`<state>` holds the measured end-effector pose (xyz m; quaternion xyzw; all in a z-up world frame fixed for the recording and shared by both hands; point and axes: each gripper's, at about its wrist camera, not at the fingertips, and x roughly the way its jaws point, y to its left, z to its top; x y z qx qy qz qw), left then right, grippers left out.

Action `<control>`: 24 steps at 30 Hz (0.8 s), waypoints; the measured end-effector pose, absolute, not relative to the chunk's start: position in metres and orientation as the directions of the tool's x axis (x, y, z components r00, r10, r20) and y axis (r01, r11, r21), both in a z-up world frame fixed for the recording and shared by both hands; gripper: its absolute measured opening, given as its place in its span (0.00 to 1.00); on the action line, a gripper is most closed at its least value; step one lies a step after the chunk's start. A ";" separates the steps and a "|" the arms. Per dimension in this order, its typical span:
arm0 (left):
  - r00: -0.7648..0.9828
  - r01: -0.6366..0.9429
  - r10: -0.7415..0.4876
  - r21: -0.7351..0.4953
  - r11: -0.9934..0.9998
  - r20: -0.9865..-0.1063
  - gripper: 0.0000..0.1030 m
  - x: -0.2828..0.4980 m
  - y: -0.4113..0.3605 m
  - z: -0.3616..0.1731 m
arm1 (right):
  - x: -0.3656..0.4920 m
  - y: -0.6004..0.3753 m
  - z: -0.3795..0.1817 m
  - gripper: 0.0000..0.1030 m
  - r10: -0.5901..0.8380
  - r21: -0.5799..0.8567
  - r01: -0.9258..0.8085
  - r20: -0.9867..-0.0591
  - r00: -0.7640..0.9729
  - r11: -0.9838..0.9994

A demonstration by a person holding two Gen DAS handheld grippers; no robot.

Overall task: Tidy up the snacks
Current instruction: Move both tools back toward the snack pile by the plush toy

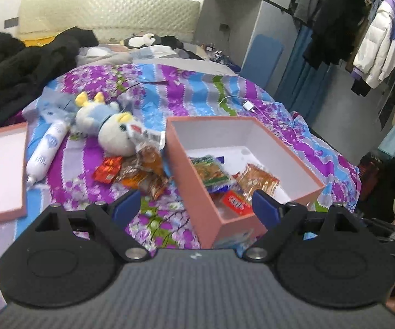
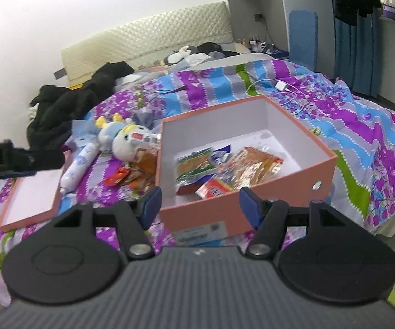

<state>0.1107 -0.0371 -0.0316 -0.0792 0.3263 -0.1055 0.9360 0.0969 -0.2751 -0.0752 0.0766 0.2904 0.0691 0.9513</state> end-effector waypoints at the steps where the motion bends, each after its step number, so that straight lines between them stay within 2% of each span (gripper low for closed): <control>1: 0.765 0.143 -0.252 -0.225 0.964 -0.593 0.88 0.104 -0.034 -0.034 | 0.091 -0.271 -0.075 0.63 0.182 0.180 -0.098 -0.540 0.822 0.979; 11: 0.754 0.082 -0.231 -0.261 0.962 -0.615 0.88 0.053 -0.008 -0.061 | 0.049 -0.229 -0.080 0.63 0.294 0.144 -0.256 -0.516 0.805 0.956; 24: 0.724 0.030 -0.216 -0.284 0.958 -0.655 0.88 0.080 0.009 -0.081 | 0.071 -0.197 -0.082 0.63 0.318 0.098 -0.315 -0.530 0.786 0.944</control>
